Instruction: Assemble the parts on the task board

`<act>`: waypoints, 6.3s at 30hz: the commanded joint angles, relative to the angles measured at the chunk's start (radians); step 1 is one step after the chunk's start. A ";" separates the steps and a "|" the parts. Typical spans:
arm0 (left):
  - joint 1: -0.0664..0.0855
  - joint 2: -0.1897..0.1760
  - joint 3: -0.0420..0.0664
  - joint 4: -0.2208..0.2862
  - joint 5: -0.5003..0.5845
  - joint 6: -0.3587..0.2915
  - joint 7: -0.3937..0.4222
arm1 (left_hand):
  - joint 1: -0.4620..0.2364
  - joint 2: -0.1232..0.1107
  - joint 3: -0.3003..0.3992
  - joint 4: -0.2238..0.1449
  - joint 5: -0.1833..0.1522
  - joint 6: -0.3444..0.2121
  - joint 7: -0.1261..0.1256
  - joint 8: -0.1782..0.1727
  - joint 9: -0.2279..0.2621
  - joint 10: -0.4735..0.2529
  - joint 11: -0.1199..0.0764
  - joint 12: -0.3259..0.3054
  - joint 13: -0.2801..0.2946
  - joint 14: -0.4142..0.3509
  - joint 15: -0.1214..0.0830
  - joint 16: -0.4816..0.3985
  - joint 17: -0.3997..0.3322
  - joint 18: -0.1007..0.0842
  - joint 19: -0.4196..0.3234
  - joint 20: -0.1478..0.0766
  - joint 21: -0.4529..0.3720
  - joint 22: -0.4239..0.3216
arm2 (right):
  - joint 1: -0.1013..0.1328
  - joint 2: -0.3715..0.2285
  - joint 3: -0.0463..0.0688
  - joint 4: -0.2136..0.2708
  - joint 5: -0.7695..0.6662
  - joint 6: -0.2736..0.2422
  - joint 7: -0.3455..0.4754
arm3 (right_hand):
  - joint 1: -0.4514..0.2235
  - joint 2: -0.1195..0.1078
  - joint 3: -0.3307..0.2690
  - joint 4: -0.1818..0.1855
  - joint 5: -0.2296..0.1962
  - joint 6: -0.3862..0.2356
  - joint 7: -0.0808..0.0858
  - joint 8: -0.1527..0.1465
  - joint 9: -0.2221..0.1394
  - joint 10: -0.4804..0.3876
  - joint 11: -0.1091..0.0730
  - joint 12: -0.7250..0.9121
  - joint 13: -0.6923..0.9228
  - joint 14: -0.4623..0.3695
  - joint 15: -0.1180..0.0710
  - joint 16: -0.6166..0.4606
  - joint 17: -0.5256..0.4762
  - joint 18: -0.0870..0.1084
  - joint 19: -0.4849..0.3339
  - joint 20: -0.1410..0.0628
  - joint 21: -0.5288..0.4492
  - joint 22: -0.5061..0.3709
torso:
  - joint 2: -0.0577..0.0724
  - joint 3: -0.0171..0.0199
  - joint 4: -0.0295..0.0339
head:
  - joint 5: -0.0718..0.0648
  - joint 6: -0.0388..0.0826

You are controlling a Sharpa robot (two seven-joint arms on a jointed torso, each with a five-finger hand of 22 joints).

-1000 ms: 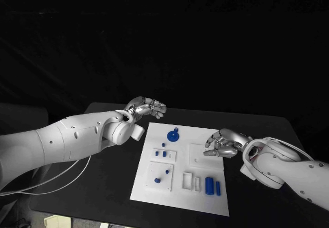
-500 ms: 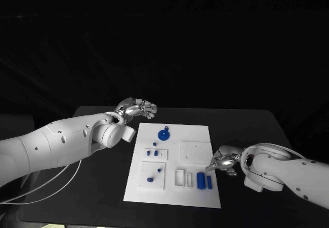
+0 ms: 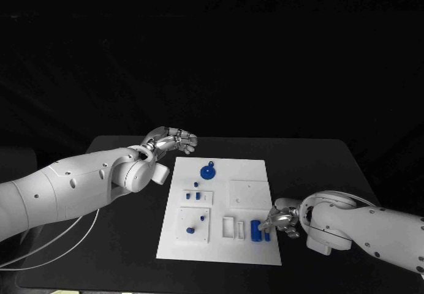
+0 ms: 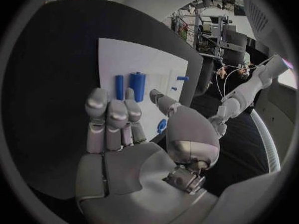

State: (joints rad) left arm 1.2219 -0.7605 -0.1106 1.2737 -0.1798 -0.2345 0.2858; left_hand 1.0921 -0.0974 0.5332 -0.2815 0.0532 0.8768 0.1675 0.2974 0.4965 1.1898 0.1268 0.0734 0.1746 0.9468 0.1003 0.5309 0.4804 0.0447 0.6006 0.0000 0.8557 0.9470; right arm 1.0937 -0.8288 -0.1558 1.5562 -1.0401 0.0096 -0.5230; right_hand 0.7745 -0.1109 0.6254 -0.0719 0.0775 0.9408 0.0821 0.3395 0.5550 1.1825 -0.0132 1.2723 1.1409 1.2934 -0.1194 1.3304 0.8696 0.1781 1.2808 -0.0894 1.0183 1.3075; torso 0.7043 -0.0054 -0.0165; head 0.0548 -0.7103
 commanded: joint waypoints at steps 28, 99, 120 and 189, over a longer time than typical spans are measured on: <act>0.001 0.002 0.001 0.008 0.007 0.019 0.009 | -0.017 0.001 -0.004 0.004 -0.002 -0.008 -0.002 0.004 -0.001 -0.007 0.000 -0.001 -0.001 0.003 0.002 -0.009 0.005 0.014 -0.003 0.002 -0.004 0.002 | -0.048 0.133 -0.009 -0.116 -0.008 -0.040 -0.006 | -0.046 -0.033 0.009 -0.006 -0.026 0.001 0.023 -0.020 0.003 0.001 0.005 0.000 0.006 -0.005 0.003 0.000 0.008 0.084 -0.006 -0.005 0.013 0.019 | 0.002 0.0001 -0.0006 | 0.011 -0.014; 0.002 0.001 0.001 0.016 0.007 0.018 0.005 | -0.017 0.001 -0.003 0.003 -0.002 -0.008 -0.003 0.006 -0.002 -0.007 0.000 -0.001 -0.002 0.004 0.001 -0.016 0.013 0.014 -0.004 0.002 -0.006 0.005 | 0.012 0.207 -0.009 -0.085 -0.057 -0.155 -0.004 | -0.046 -0.042 0.062 -0.025 -0.026 0.049 0.009 -0.012 0.027 0.008 -0.008 -0.009 0.007 0.001 -0.009 -0.010 0.020 0.084 -0.005 -0.004 0.028 0.017 | 0.004 -0.0013 -0.0009 | 0.023 -0.002; 0.002 -0.001 0.001 0.018 0.007 0.017 0.005 | -0.017 0.001 -0.003 0.003 -0.002 -0.008 -0.003 0.006 -0.002 -0.006 0.000 -0.001 -0.002 0.005 0.001 -0.018 0.015 0.014 -0.004 0.002 -0.006 0.006 | -0.028 0.243 -0.025 -0.092 -0.367 -0.107 -0.006 | -0.049 -0.096 0.085 -0.003 -0.029 0.042 0.010 -0.024 0.030 -0.011 -0.006 -0.029 -0.010 0.001 -0.009 -0.020 0.021 0.084 -0.002 -0.008 0.026 0.013 | 0.004 -0.0016 -0.0025 | 0.031 -0.007; 0.002 -0.005 0.001 0.015 0.007 0.020 -0.005 | -0.024 0.003 -0.003 0.008 -0.002 -0.009 -0.003 0.007 -0.003 -0.006 0.000 -0.001 -0.003 0.007 0.002 -0.024 0.023 0.014 -0.003 0.002 -0.008 0.008 | -0.032 0.220 -0.025 -0.067 -0.261 -0.033 0.064 | -0.102 -0.089 -0.015 -0.004 -0.028 0.126 -0.014 -0.033 0.027 0.031 -0.030 -0.037 0.006 0.005 -0.029 -0.032 0.041 0.084 -0.012 -0.005 0.040 0.011 | 0.004 -0.0014 -0.0029 | 0.035 -0.008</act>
State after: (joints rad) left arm 1.2227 -0.7659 -0.1106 1.2863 -0.1772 -0.2274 0.2754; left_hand 1.0802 -0.0934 0.5309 -0.2792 0.0532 0.8750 0.1657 0.2973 0.4948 1.1898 0.1268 0.0734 0.1731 0.9468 0.1002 0.5118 0.5021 0.0443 0.6006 0.0000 0.8517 0.9536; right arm 1.0630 -0.6092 -0.1809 1.4873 -1.2873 -0.0393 -0.4725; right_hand 0.6763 -0.2030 0.6138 -0.0746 0.0536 1.0494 0.0596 0.3096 0.5841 1.2081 -0.0394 1.2418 1.1463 1.2973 -0.1441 1.3042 0.9093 0.1774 1.2703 -0.0961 1.0571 1.3080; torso 0.7083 -0.0065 -0.0198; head 0.0915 -0.7183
